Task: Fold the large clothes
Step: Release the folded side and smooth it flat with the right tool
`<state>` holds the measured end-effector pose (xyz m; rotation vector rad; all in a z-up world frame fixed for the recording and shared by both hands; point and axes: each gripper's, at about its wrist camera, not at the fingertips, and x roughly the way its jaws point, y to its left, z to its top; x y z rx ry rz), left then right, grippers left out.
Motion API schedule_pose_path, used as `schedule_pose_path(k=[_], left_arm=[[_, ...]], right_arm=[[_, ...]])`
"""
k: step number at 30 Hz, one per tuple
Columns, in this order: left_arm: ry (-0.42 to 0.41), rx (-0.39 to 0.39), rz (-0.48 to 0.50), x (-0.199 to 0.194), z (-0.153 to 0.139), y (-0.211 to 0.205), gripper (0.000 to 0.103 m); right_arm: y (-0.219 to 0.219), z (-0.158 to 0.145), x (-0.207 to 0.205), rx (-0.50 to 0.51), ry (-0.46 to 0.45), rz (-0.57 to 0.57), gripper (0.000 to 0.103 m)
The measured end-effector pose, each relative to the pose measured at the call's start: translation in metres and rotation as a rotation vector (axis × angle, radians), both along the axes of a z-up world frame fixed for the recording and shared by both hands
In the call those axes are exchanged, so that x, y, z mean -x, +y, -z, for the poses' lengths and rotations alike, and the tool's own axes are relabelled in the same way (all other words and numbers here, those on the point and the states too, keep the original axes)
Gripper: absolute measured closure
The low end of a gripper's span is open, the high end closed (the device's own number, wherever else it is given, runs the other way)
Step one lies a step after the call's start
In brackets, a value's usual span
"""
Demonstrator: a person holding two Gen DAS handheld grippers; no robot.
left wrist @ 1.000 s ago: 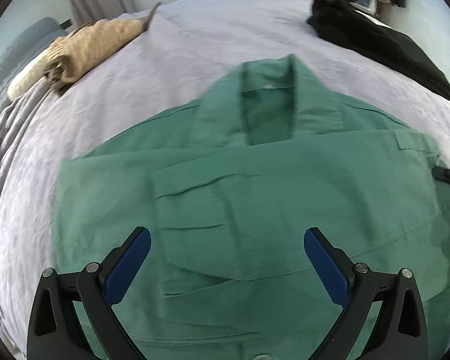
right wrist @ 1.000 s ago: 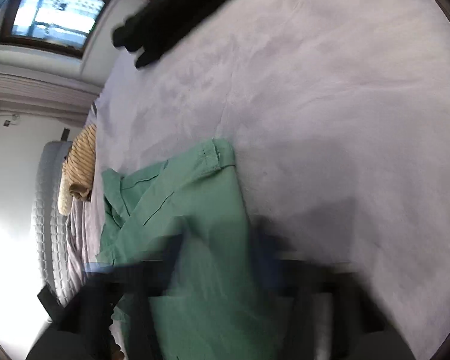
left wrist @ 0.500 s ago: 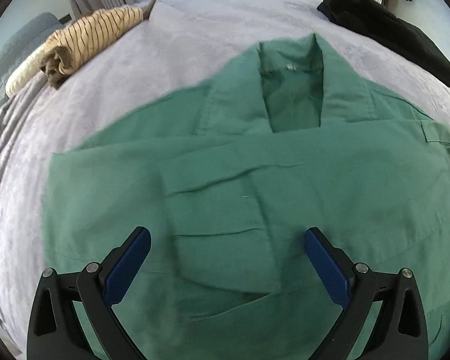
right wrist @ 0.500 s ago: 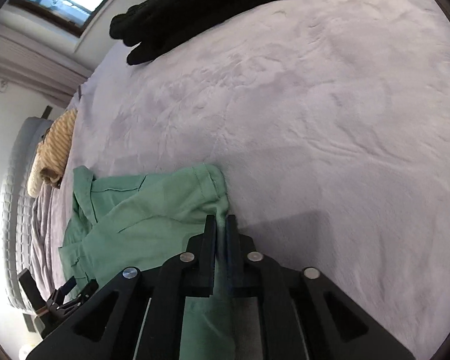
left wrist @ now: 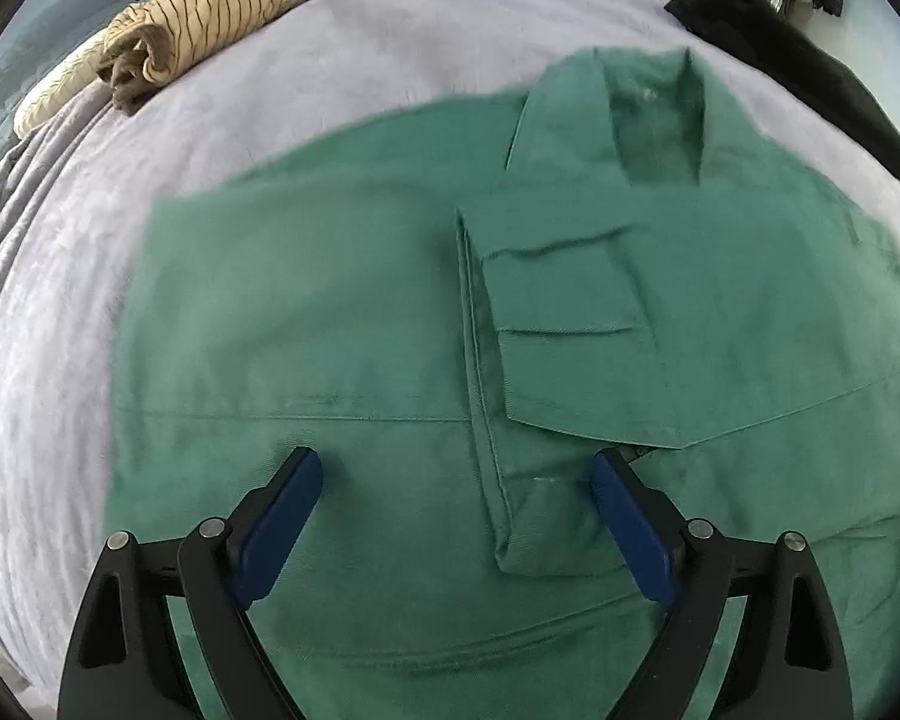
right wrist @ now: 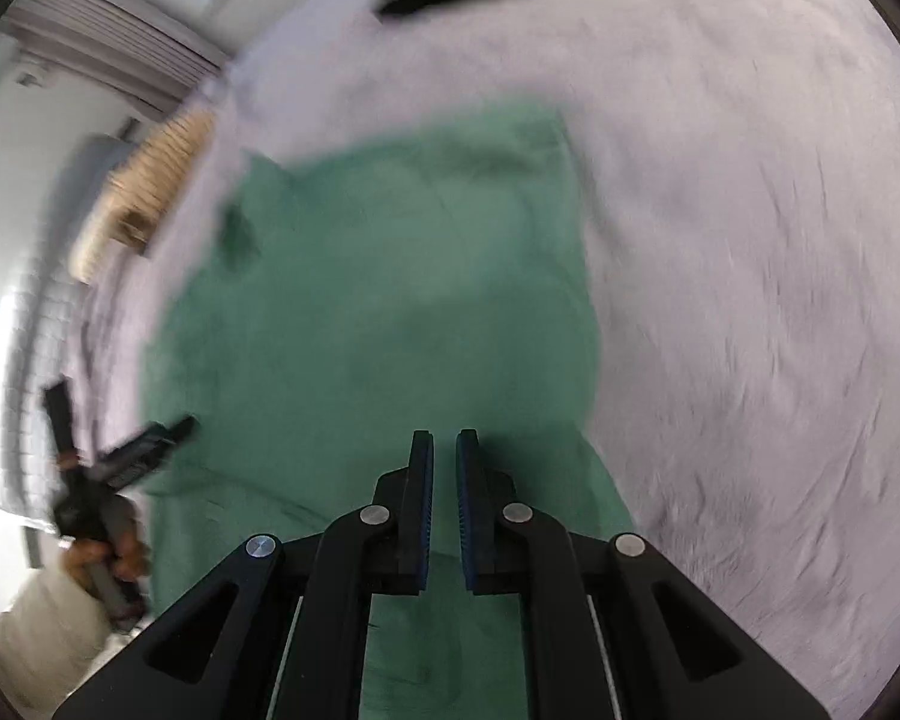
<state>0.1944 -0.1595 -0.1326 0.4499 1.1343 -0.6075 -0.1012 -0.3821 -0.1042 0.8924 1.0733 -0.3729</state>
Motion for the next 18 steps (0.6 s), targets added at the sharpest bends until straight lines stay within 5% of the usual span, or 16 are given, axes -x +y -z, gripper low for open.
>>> schedule_pose_path(k=[8, 16, 18], left_arm=[[-0.033, -0.003, -0.041, -0.004, -0.017, 0.026, 0.010], [-0.005, -0.039, -0.063, -0.003, -0.029, 0.059, 0.010], [-0.001, -0.042, -0.060, -0.001, -0.030, 0.063, 0.010]], right_arm=[[-0.005, 0.001, 0.037, -0.049, -0.015, 0.102, 0.103], [0.017, -0.024, 0.037, -0.025, 0.034, 0.133, 0.096], [0.028, -0.026, 0.033, -0.042, 0.023, 0.129, 0.086]])
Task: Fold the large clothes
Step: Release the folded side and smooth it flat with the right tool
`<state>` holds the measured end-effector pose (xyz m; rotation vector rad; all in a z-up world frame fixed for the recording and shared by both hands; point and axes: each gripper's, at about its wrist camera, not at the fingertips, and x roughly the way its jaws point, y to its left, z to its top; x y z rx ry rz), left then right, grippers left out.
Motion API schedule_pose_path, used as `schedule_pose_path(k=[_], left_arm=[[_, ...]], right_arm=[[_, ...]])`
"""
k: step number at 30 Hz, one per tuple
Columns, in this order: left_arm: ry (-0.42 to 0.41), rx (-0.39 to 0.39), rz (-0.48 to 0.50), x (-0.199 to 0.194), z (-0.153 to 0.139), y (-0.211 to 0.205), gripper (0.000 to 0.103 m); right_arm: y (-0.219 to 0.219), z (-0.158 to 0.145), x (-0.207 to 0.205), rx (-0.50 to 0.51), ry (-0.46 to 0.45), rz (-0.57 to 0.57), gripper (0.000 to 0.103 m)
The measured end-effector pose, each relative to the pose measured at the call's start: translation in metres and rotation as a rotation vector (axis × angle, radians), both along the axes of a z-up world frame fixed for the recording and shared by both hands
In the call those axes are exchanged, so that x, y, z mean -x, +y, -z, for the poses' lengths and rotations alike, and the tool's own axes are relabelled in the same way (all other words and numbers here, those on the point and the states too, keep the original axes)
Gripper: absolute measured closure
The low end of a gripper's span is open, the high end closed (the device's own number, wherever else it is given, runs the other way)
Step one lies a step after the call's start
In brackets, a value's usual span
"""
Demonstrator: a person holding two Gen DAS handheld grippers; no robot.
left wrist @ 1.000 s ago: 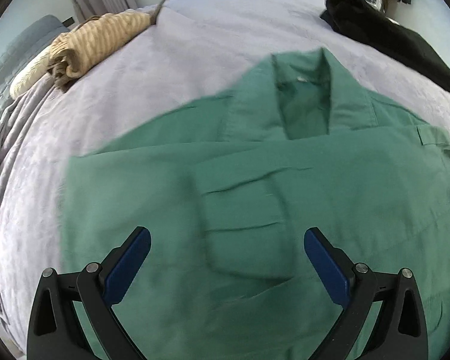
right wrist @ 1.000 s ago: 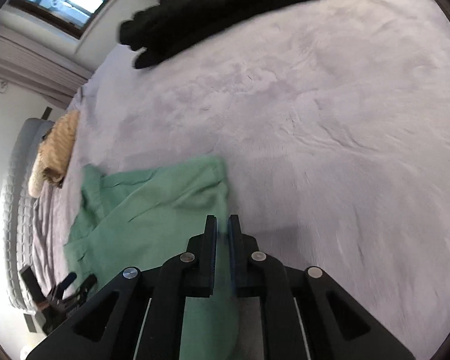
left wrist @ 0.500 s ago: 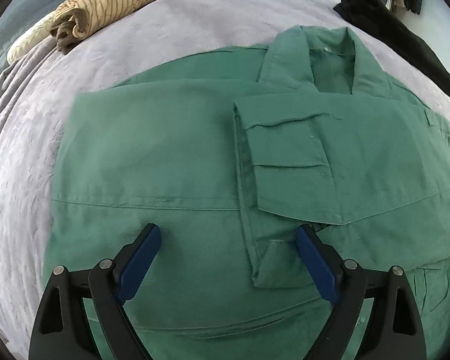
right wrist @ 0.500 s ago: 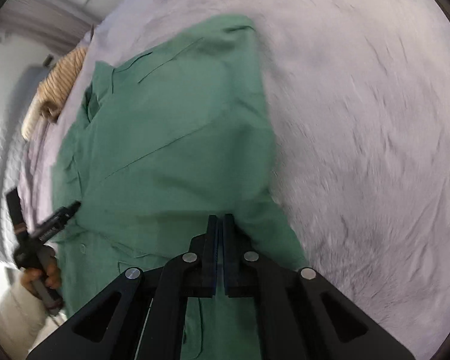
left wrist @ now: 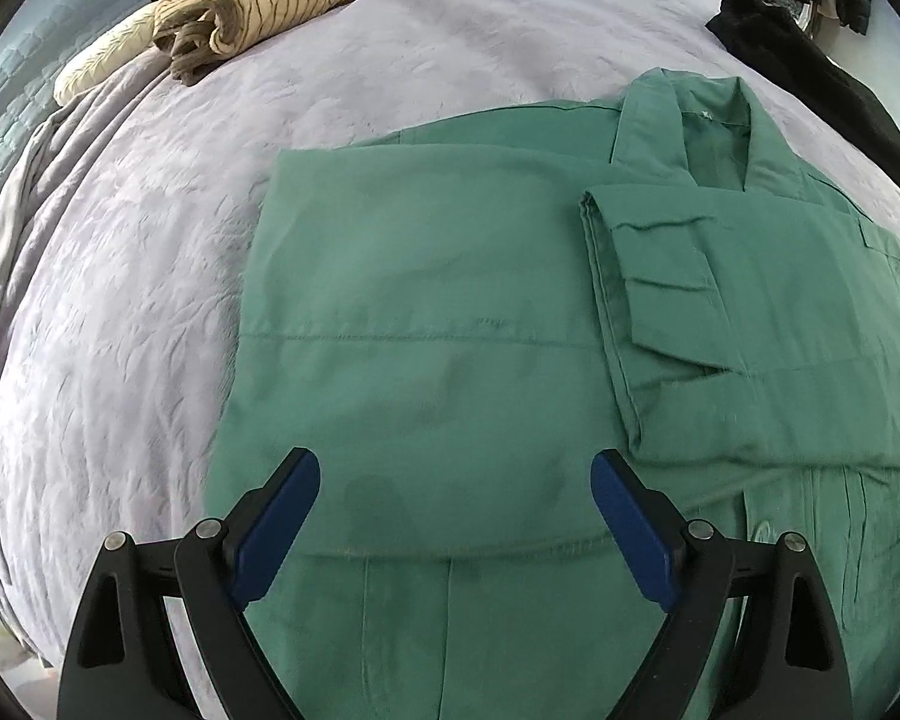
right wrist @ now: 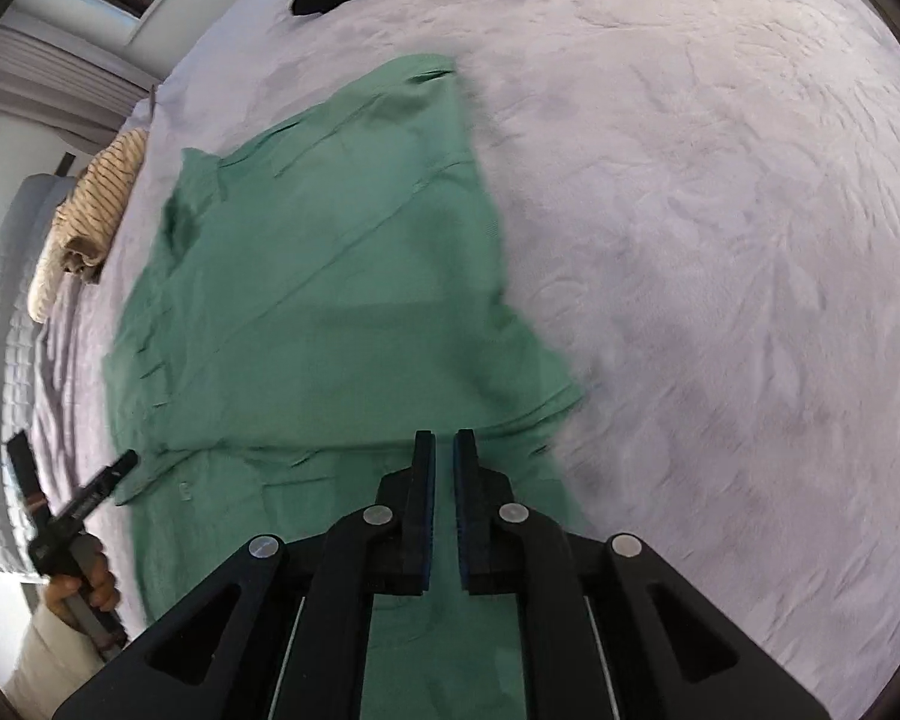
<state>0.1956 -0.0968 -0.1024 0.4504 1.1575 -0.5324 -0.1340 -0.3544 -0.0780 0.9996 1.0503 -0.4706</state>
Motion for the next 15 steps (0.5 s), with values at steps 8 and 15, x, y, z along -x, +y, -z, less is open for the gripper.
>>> schedule_pose_path(k=[8, 15], left_arm=[[0.051, -0.005, -0.006, 0.006, 0.005, 0.011, 0.010], [0.044, -0.020, -0.002, 0.018, 0.005, 0.024, 0.000]], right_arm=[[0.027, -0.002, -0.013, -0.003, 0.023, -0.025, 0.055], [0.039, -0.004, -0.012, 0.004, 0.043, -0.027, 0.041]])
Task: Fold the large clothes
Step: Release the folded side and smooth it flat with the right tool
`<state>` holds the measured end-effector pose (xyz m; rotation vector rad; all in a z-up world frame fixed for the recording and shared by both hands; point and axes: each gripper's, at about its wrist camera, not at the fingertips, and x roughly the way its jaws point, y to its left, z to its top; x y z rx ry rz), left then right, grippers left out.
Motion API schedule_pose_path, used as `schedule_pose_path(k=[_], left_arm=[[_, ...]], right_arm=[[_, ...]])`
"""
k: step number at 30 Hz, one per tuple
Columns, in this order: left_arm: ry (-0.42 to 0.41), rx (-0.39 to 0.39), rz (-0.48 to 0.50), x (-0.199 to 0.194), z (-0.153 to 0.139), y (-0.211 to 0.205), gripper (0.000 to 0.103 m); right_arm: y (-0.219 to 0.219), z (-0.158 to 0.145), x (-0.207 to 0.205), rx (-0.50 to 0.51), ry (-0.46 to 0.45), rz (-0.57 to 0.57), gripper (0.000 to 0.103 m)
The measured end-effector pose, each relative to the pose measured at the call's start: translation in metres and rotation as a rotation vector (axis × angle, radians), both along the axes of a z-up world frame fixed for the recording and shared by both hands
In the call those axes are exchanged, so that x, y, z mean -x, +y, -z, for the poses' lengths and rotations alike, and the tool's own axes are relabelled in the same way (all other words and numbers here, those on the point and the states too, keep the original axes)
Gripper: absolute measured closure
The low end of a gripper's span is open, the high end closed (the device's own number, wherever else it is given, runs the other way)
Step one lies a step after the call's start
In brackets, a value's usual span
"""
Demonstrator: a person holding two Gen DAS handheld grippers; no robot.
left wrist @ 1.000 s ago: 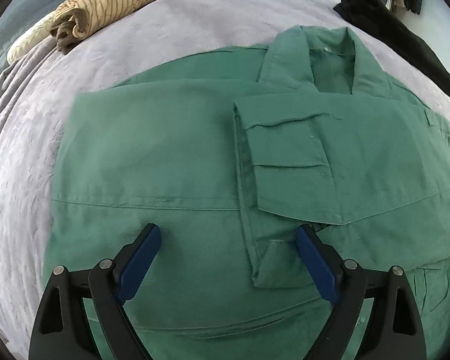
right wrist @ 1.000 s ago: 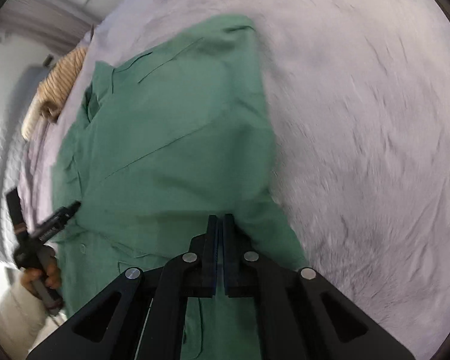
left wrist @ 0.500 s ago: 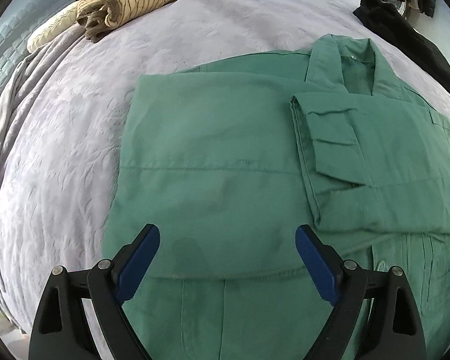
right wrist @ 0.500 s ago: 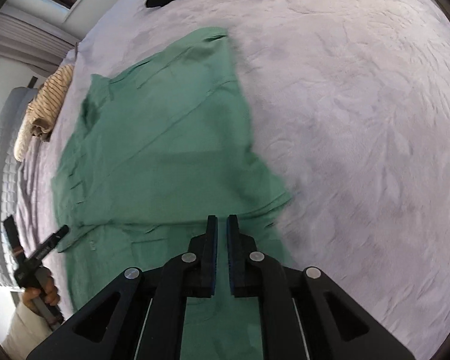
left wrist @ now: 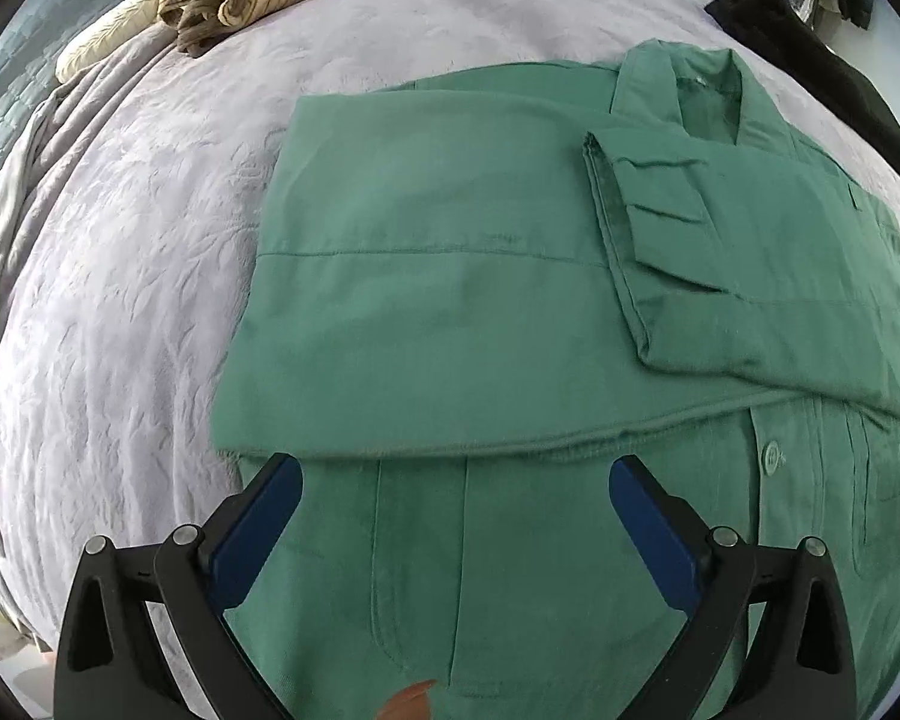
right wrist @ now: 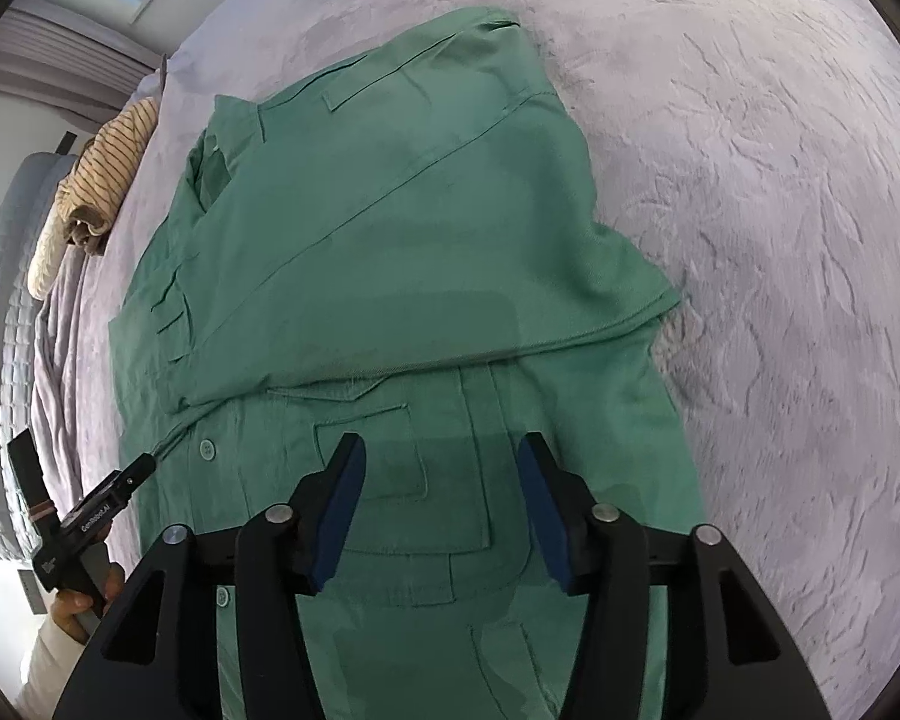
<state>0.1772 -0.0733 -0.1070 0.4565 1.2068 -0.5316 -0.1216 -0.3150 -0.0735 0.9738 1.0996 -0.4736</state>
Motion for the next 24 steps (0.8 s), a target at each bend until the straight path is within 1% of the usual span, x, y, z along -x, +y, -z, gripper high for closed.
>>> schedule_pose_path(k=[1, 3, 6, 8, 10, 11, 12, 15, 21, 24], left_arm=[[0.000, -0.006, 0.005, 0.002, -0.001, 0.001, 0.000], [0.000, -0.019, 0.008, 0.004, -0.001, 0.002, 0.000], [0.009, -0.025, 0.006, 0.007, -0.003, 0.003, 0.000], [0.014, -0.030, 0.006, 0.012, -0.004, 0.003, 0.000], [0.018, -0.031, 0.008, 0.021, -0.006, 0.004, 0.000], [0.020, -0.032, 0.011, 0.023, -0.007, 0.004, 0.000], [0.023, -0.031, 0.013, 0.025, -0.008, 0.004, 0.000], [0.027, -0.032, 0.017, 0.032, -0.011, 0.004, 0.000], [0.035, -0.052, 0.019, 0.047, -0.016, 0.006, 0.000], [0.023, -0.064, 0.007, 0.054, -0.021, 0.010, 0.000]], right_arm=[[0.002, -0.001, 0.000, 0.001, -0.001, -0.001, 0.039], [0.006, -0.004, -0.001, 0.006, -0.009, -0.003, 0.031], [0.012, -0.012, -0.002, 0.034, -0.020, -0.014, 0.024], [0.017, -0.017, -0.003, 0.058, -0.026, -0.014, 0.015], [0.022, -0.021, -0.004, 0.074, -0.031, -0.025, 0.014], [0.023, -0.022, -0.005, 0.075, -0.029, -0.031, 0.010], [0.025, -0.023, -0.006, 0.077, -0.029, -0.034, 0.001], [0.030, -0.023, -0.008, 0.079, -0.037, -0.048, 0.000], [0.043, -0.018, -0.013, 0.021, -0.003, -0.072, 0.000], [0.049, -0.018, -0.014, -0.012, 0.009, -0.070, 0.000]])
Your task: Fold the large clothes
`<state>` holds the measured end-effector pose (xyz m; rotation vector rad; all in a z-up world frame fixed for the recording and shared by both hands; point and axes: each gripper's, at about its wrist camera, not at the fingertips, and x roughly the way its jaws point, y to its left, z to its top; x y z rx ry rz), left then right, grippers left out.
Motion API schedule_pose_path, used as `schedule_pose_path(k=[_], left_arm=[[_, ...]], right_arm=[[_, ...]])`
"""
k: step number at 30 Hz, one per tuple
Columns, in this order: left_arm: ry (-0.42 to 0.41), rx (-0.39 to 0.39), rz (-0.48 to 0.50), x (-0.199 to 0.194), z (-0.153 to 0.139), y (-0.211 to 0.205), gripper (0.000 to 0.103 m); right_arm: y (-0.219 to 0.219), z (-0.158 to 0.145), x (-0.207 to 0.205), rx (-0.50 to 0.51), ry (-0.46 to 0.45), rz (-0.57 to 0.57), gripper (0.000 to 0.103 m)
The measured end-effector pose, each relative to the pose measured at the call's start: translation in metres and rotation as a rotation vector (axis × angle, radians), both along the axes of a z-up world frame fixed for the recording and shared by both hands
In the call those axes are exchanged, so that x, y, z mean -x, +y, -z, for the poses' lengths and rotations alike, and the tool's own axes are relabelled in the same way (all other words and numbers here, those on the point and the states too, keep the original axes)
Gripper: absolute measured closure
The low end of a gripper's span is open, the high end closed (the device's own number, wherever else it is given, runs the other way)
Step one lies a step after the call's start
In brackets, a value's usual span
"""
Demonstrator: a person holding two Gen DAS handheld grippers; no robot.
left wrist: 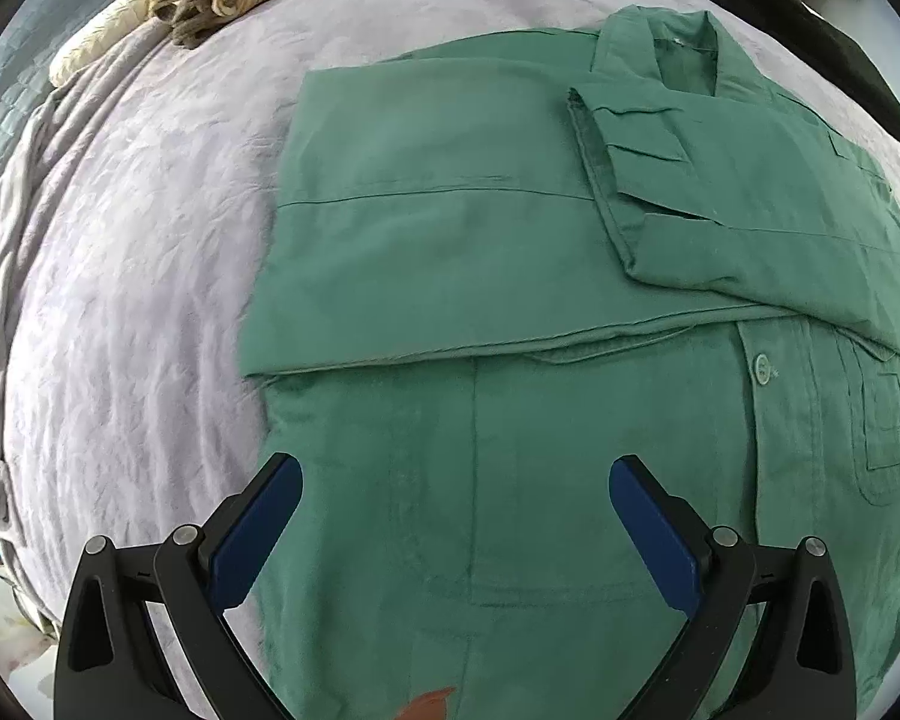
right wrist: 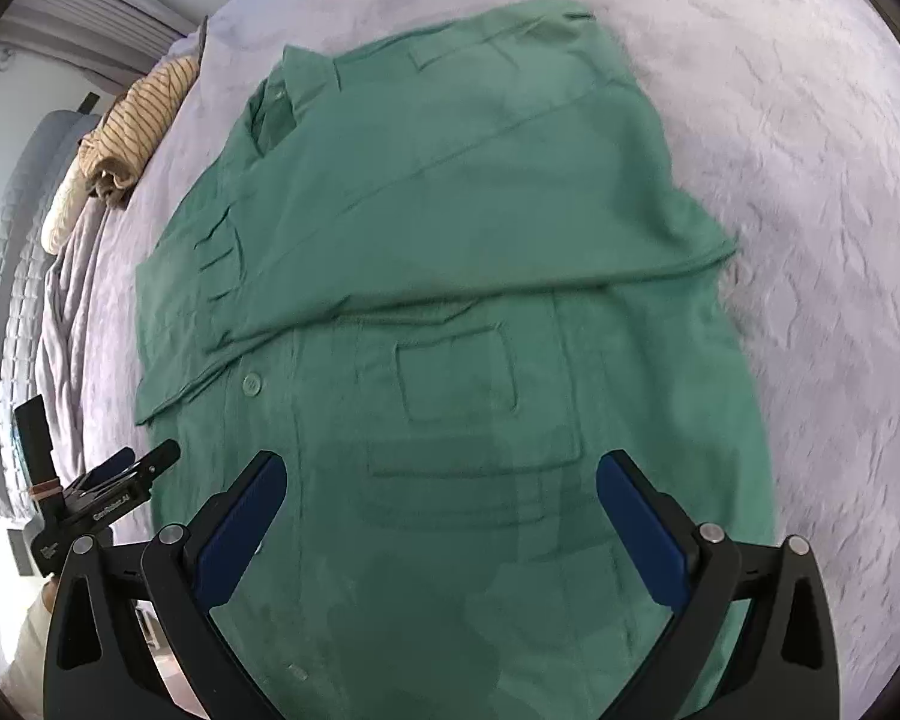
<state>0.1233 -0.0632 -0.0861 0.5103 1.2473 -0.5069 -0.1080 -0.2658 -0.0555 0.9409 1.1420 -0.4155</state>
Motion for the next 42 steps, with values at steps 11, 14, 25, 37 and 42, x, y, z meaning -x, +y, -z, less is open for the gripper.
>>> schedule_pose_path(k=[11, 14, 25, 37, 42], left_arm=[[0.064, -0.014, 0.027, 0.025, -0.016, 0.024, 0.000], [0.078, -0.029, 0.044, 0.035, -0.019, 0.033, 0.000], [0.144, -0.008, 0.114, 0.059, -0.029, 0.077, 0.000], [0.241, -0.016, 0.115, 0.087, -0.023, 0.144, 0.000], [0.288, -0.012, 0.030, 0.122, -0.017, 0.177, 0.000]], right_arm=[[0.024, 0.004, 0.008, -0.110, 0.064, 0.033, 0.000], [0.034, 0.005, 0.012, -0.138, 0.085, 0.047, 0.000], [0.068, -0.005, 0.027, -0.181, 0.113, 0.103, 0.000], [0.082, -0.007, 0.081, -0.191, 0.154, 0.186, 0.000], [0.074, -0.004, 0.106, -0.179, 0.159, 0.179, 0.000]])
